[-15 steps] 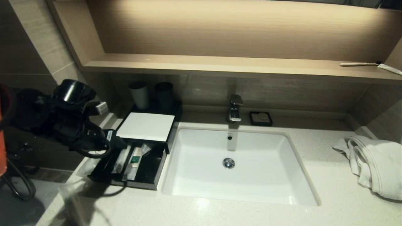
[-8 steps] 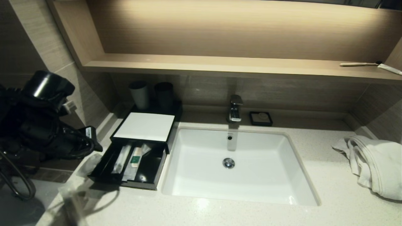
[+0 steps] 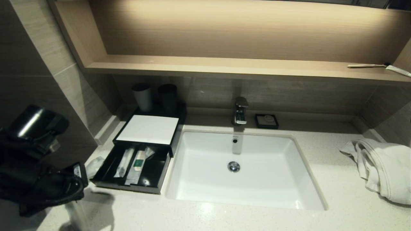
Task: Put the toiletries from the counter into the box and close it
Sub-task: Pick up the bathroom toiletry
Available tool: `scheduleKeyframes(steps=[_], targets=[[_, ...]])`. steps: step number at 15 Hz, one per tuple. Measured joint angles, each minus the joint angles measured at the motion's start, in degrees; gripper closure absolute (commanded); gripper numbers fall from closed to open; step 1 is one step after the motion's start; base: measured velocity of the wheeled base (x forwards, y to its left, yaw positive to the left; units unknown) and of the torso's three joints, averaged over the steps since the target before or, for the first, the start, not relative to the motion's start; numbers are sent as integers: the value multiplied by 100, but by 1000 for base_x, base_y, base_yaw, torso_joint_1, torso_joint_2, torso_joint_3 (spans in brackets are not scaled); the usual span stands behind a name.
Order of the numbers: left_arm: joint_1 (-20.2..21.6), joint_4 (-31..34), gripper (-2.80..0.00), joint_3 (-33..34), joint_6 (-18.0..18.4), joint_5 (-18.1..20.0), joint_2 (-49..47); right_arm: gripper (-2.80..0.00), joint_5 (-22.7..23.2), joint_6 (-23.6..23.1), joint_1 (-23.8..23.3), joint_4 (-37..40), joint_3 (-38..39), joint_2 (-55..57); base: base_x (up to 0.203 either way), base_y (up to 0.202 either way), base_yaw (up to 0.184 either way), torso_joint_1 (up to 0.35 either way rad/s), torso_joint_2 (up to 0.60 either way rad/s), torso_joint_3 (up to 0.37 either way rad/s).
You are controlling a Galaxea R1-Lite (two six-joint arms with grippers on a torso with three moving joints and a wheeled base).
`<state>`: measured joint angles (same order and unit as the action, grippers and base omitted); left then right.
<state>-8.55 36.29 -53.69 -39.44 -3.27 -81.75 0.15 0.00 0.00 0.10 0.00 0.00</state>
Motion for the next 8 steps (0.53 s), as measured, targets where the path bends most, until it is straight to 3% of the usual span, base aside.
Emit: scheduleKeyframes(steps=[4,8], targets=[[-40,49,0,582,-187,69,163,0,1,0,0,-2,0,0,0,0,0,0,0,0],[-43,83,0,945,-223,654,292,0,1,0,0,0,0,0,0,0,0,0,0,0]])
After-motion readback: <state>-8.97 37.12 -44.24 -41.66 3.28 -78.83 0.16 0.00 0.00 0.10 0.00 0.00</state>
